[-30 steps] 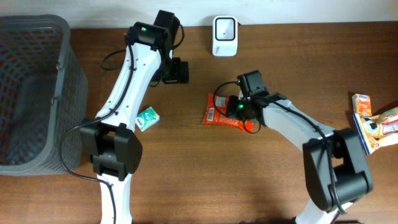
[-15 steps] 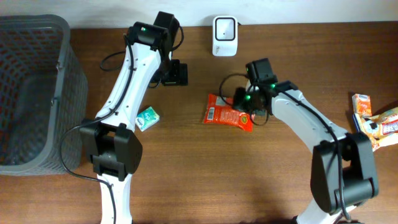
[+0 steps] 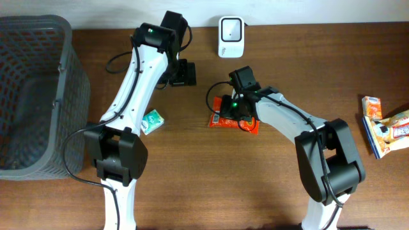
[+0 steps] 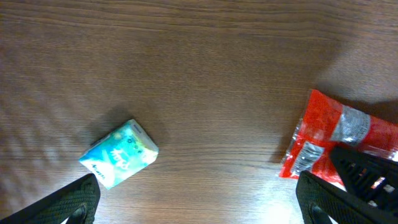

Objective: Scan the item barcode

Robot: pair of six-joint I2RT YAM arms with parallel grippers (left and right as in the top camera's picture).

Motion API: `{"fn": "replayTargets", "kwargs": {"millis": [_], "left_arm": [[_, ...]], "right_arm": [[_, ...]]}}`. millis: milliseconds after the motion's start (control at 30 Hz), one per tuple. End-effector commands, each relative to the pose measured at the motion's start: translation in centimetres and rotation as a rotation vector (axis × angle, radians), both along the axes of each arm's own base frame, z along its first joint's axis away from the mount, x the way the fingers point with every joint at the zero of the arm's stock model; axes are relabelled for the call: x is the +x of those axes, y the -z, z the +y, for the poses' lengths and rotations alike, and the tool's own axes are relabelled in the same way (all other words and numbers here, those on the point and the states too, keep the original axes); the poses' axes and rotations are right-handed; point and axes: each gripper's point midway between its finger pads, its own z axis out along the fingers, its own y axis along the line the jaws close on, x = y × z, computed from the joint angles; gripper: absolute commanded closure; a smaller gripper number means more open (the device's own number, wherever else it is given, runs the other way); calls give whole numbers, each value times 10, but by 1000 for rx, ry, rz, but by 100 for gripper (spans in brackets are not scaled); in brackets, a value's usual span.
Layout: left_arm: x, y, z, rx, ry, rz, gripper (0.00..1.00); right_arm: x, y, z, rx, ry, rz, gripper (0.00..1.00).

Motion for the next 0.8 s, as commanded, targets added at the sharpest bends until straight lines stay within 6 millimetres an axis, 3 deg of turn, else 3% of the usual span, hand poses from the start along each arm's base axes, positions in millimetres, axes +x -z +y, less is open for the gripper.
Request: {"fn": "replayTargets", "kwargs": {"millis": [0,100,233,267,367,433,500,667,767], "left_arm": [[0,-8,6,23,-22,-27,1],[0,-8,8,35,-24,-26,1],[-1,-8,9,38,-24,-23,1],[-1,-7,9,39,-24,-21,1],[-3,-3,9,42,-23,-12,1],[-4,-1,10,45,-23,-5,1],[-6,3,10,49,-23,9,1],[-16,20,13,63,-21,60,1],[-25,37,-2,-24,-4,117,1]], "right_arm": [[-3,16,-18,-92,45,28,96],[-3,-7,-19,-97,36,12,96],[-4,-61,-27,-139,-14,-52,96],[-5,-68,-32,-160,-4,-62,85],[-8,-81,-51,-233,33,-75,36],[-8,-79,-61,-239,58,-53,23],[-7,-74,-76,-244,93,-24,1],[-9,-66,-115,-234,184,53,1],[-8,-62,-141,-171,255,99,1]]}}
